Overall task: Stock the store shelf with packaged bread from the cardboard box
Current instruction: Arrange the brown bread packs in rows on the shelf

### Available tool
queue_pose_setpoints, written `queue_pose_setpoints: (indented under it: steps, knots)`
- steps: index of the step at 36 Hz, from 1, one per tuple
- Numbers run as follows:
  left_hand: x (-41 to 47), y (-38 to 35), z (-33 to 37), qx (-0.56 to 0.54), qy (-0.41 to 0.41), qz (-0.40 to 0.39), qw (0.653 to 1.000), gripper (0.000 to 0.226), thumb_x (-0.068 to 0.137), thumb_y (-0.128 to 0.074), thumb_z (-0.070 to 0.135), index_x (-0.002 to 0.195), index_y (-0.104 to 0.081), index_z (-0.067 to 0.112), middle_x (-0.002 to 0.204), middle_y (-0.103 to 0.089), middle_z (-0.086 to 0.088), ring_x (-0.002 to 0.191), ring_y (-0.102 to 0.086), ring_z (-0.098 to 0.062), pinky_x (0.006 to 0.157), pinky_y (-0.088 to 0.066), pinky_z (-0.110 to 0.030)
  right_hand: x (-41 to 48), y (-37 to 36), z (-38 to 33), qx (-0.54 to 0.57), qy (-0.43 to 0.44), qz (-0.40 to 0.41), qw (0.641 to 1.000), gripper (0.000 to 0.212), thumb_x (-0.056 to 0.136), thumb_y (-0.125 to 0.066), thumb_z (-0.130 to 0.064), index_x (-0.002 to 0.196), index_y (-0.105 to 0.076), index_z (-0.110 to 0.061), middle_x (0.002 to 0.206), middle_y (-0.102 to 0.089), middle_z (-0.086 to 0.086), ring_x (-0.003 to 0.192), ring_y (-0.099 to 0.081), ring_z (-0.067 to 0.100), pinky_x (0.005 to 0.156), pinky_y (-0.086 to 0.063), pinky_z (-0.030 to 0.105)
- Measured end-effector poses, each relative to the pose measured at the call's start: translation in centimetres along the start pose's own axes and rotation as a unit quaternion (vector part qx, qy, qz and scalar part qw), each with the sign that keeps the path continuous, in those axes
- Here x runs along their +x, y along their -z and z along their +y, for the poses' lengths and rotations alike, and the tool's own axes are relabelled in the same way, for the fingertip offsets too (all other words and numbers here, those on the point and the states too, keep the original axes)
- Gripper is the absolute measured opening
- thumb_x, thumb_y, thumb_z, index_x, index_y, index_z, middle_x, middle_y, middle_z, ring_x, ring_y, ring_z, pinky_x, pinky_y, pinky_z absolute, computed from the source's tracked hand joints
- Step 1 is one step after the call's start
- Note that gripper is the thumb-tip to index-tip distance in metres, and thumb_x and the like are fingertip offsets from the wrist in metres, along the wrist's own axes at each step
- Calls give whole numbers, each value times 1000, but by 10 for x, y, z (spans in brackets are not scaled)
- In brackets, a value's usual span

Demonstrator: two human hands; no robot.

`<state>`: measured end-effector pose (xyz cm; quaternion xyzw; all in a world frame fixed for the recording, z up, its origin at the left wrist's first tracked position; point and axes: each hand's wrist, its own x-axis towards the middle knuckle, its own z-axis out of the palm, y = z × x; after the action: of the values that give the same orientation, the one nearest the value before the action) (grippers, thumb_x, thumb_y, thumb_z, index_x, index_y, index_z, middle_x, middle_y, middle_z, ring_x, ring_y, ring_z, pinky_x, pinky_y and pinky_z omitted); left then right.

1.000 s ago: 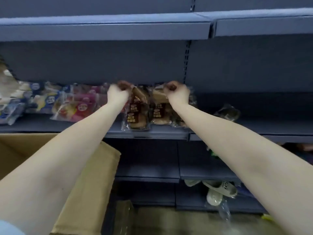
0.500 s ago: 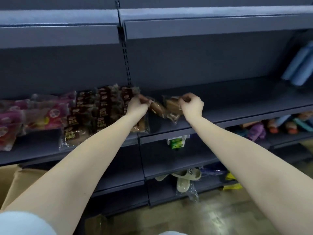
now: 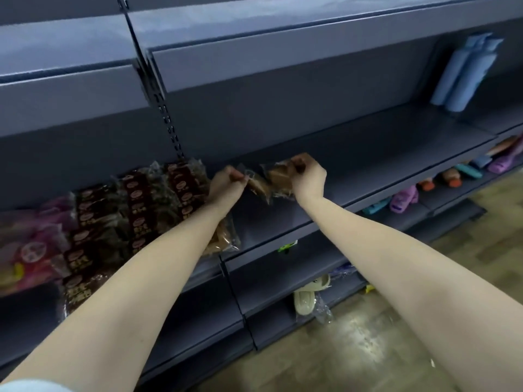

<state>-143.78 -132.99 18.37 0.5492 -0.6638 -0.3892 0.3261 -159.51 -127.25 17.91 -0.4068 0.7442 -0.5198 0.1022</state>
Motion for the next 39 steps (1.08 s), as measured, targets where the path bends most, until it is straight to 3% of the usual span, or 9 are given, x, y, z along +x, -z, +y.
queue_pose_setpoints:
  steps: [5,9,15,23,29,34,36,39]
  knots:
    - [17,-2,-10,7,-9,-9,1000,26,89,-65,19,69,-49,24,85,-59,-2,88,-54,-17,80,-42,-27,4,-19,6,-1,39,43,998,7,90,-59,-9,91,-64,-4,89,-67,12,83,-60,23,63,-32,15]
    - [19,-4,-16,36,-10,-46,998,19,89,-65,18,75,-52,20,78,-56,4,83,-53,-13,73,-37,-22,12,-25,13,-17,53,58,997,8,90,-60,-9,92,-65,-3,89,-67,12,82,-61,25,63,-30,14]
    - [33,-9,-10,95,-17,-87,992,13,86,-65,11,77,-61,19,87,-62,3,87,-56,-10,70,-37,-18,39,-27,12,-32,75,45,996,9,88,-61,-8,94,-66,-2,90,-68,11,87,-62,25,66,-29,13]
    - [41,-40,-1,118,-4,-107,987,15,85,-63,10,98,-66,17,106,-63,-3,95,-57,-16,68,-39,-21,40,-18,28,-23,104,-90,990,15,86,-66,-23,91,-68,-9,88,-68,0,81,-59,11,67,-36,11]
    - [40,-57,-2,157,-17,-91,983,22,87,-56,7,106,-66,14,119,-62,-6,109,-57,-21,77,-37,-19,47,2,65,-78,130,-154,976,15,81,-71,-27,89,-67,-15,107,-59,2,107,-54,21,82,-36,18]
    - [45,-55,-12,198,-46,-33,979,13,87,-55,15,97,-61,22,117,-60,-9,109,-57,-26,91,-45,-30,38,1,83,-128,143,-186,964,41,75,-74,-31,109,-59,-15,139,-36,10,122,-38,35,102,-36,39]
    - [46,-55,-9,197,-57,-1,979,13,87,-56,18,99,-61,20,118,-57,-11,111,-54,-30,97,-44,-42,37,0,83,-133,106,-186,968,59,74,-74,-35,122,-48,-16,140,-36,11,123,-38,35,103,-36,43]
    - [47,-57,-1,200,-73,17,977,21,87,-58,16,108,-59,15,124,-52,-12,116,-49,-31,101,-39,-46,39,-1,80,-126,78,-187,971,73,73,-73,-37,134,-37,-19,130,-49,10,119,-45,32,101,-39,44]
